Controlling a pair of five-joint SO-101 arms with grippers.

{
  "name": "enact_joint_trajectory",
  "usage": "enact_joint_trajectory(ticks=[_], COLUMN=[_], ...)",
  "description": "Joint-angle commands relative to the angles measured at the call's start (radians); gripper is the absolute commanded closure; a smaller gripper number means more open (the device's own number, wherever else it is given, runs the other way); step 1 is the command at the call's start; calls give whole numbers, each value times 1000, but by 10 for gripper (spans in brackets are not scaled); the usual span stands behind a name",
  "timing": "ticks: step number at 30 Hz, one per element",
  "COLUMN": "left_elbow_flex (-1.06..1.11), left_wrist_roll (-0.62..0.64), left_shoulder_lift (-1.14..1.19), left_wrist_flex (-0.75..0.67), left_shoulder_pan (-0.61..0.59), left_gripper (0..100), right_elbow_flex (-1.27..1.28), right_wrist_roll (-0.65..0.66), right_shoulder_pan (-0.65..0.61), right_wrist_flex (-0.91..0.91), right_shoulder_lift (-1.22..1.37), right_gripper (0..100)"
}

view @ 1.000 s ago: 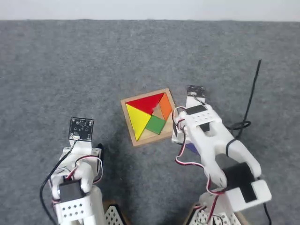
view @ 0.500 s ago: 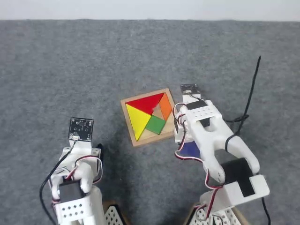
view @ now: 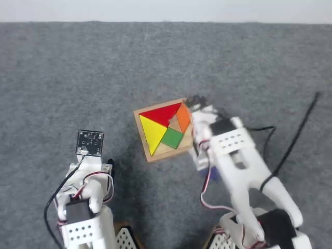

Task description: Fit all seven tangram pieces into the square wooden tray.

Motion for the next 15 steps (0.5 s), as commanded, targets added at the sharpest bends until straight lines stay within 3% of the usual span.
enact_joint_trajectory(ticks=[1, 15], left_elbow_flex=[-8, -8], left_wrist_roll=[8, 8], left_shoulder_lift=[-18, -18], left_wrist_flex=[6, 6], left_shoulder_pan=[0, 0], left_gripper=[810, 810], right_elbow_flex=[52, 35], right_wrist_roll=[-40, -46], right_shoulder_pan=[-54, -51], right_wrist_flex=[-90, -185], right_shoulder_lift=[-16, 223], right_gripper=[684, 655])
